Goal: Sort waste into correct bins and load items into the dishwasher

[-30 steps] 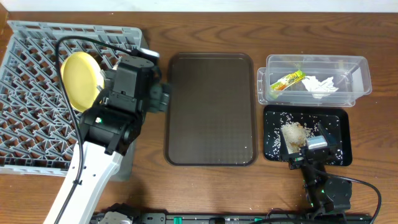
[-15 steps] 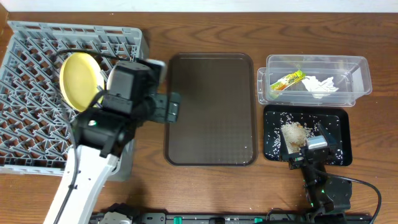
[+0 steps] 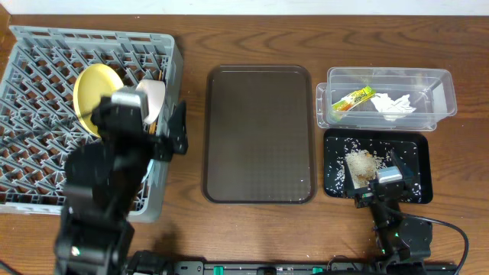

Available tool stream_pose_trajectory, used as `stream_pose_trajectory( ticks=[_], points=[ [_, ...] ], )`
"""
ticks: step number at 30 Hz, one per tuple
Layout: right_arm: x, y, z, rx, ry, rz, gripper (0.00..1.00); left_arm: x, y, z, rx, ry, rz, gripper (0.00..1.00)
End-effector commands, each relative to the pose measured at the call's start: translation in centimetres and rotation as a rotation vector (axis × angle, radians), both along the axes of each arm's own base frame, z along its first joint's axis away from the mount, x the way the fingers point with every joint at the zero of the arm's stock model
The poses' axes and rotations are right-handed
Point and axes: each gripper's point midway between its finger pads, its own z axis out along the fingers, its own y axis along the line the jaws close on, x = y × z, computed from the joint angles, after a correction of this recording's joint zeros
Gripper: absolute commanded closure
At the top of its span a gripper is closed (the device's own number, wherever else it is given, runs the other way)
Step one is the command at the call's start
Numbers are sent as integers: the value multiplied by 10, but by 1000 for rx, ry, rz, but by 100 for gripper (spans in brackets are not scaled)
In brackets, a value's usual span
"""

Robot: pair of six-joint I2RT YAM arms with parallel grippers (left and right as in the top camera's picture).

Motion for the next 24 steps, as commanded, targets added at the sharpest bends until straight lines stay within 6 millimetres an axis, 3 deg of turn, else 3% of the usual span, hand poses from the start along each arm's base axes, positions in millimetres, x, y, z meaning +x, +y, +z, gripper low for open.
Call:
stream_pose_trajectory(
  ticks=[1,7,14,24],
  points=[
    [0,-1,-2,-7,6,-4,1,-9,6,-29,9,-43,17,2],
    [0,-1,-2,-7,6,-4,1,-25,9,-71,-10,-166,19,2],
    [0,-1,-2,-7,6,-4,1,-35,11,-124,-12,-181,19,2],
    [0,-1,-2,-7,6,-4,1,-37,12,-176,-7,-151,26,2]
  ],
)
